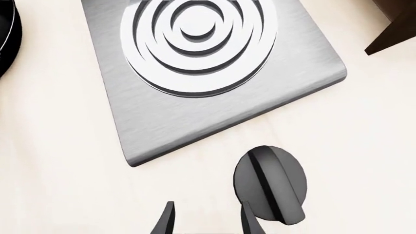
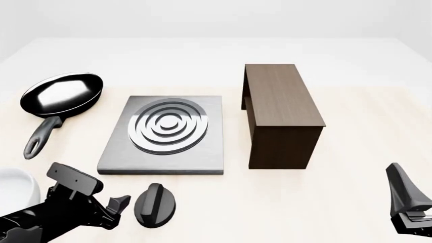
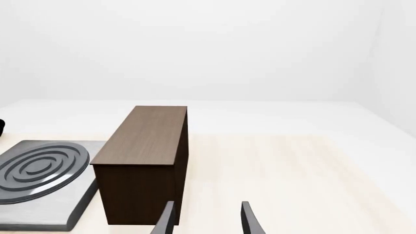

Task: Turn on the stove.

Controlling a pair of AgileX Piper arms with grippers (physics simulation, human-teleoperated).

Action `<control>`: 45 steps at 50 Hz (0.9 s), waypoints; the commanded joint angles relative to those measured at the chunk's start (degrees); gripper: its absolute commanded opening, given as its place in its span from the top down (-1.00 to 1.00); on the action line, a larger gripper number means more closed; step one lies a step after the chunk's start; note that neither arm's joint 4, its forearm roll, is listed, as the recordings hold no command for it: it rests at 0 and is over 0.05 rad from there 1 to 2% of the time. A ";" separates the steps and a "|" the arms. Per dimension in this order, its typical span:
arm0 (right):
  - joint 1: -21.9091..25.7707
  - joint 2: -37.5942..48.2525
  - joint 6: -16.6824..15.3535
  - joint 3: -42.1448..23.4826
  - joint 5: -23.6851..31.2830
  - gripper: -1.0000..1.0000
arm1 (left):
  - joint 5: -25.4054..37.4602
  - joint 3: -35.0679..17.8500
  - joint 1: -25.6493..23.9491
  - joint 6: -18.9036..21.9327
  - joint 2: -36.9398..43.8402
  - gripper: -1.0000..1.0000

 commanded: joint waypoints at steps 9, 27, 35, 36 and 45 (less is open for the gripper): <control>0.01 0.01 -0.11 0.00 0.00 -1.00 | -6.39 1.40 -3.05 -1.30 7.64 -1.00; 0.01 0.01 -0.11 0.00 0.00 -1.00 | -8.31 0.61 -9.84 -6.22 12.80 -1.00; 0.00 0.01 -0.03 0.00 0.00 -1.00 | -8.19 -0.14 -11.81 -7.26 13.37 -1.00; 0.01 0.01 -0.10 0.00 0.00 -1.00 | -7.92 -0.43 -12.56 -7.91 13.42 -1.00; 0.01 0.00 -0.04 0.00 0.00 -1.00 | -8.79 -0.92 -14.25 -8.63 15.02 -1.00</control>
